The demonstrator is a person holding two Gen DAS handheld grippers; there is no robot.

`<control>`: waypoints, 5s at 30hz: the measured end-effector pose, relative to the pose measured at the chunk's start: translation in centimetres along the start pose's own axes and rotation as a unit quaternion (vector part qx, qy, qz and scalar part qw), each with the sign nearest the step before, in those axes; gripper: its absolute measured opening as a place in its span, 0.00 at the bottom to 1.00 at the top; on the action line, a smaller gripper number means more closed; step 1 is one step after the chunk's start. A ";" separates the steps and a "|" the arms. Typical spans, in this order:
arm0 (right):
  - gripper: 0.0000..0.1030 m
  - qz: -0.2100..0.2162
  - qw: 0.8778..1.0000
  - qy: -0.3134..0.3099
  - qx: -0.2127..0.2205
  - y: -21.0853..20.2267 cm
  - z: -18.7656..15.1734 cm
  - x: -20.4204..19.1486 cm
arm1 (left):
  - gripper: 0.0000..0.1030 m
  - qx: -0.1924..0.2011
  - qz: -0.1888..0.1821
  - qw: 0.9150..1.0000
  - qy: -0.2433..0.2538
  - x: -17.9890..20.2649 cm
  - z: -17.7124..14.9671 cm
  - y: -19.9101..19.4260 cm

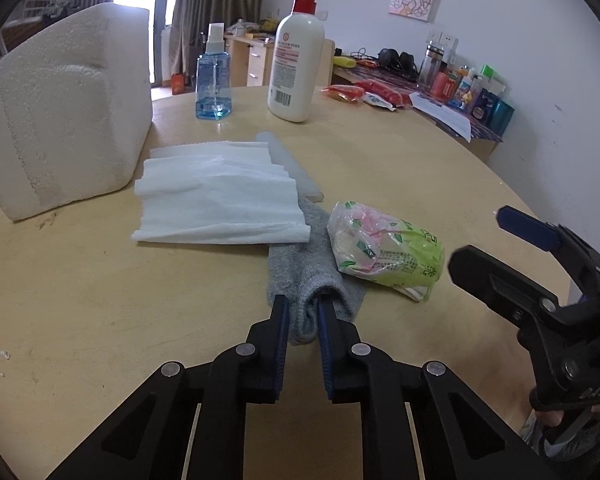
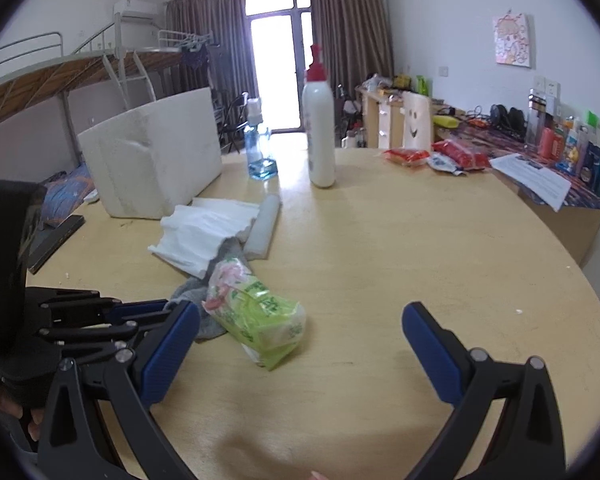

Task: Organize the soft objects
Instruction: 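Lower the left gripper onto the grey sock and close it, then grasp the green wet-wipe pack with the right gripper while the left gripper holds the sock, then lift the grey sock with the left gripper while the right gripper lifts the wipe pack, then carry the sock and wipe pack over the white foam box with both grippers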

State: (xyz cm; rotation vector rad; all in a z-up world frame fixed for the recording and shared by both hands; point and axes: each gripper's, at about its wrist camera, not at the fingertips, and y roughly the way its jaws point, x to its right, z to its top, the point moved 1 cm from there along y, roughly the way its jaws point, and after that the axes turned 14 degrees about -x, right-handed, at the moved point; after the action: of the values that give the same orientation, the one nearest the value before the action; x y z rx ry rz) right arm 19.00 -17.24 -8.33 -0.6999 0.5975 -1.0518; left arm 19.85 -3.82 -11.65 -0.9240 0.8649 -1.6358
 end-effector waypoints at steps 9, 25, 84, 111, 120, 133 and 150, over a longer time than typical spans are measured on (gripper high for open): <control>0.90 0.051 0.997 -0.034 -0.053 1.7 0.4 -0.8 | 0.12 0.007 -0.007 1.000 -0.005 -0.8 -0.8 -0.9; 0.80 0.027 0.988 -0.119 -0.093 3.8 0.6 -3.6 | 0.12 0.017 -0.005 1.000 0.024 -1.0 -1.9 -1.8; 0.51 0.056 0.998 0.009 -0.013 -2.8 -3.9 2.4 | 0.28 0.001 0.058 0.998 0.028 2.0 -2.2 0.1; 0.51 0.043 0.998 0.042 0.031 -5.5 -3.9 4.2 | 0.16 0.157 -0.059 0.975 0.148 7.7 -0.9 -8.7; 0.51 0.042 0.998 0.017 0.043 -6.2 -2.6 2.3 | 0.16 0.196 -0.041 0.970 0.140 6.8 -1.9 -11.2; 0.51 0.079 0.994 -0.053 0.059 -6.3 0.2 -3.6 | 0.16 0.224 0.003 0.972 0.072 2.0 -4.0 -14.6; 0.51 0.136 0.982 -0.116 0.067 -5.7 3.9 -10.1 | 0.16 0.235 0.090 0.968 -0.020 -4.3 -6.6 -18.1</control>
State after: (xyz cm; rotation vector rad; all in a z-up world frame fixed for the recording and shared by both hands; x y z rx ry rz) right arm 14.78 -8.90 -0.40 -0.5927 0.4027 -0.7368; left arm 7.20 4.98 0.71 -0.5281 0.4818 -1.5613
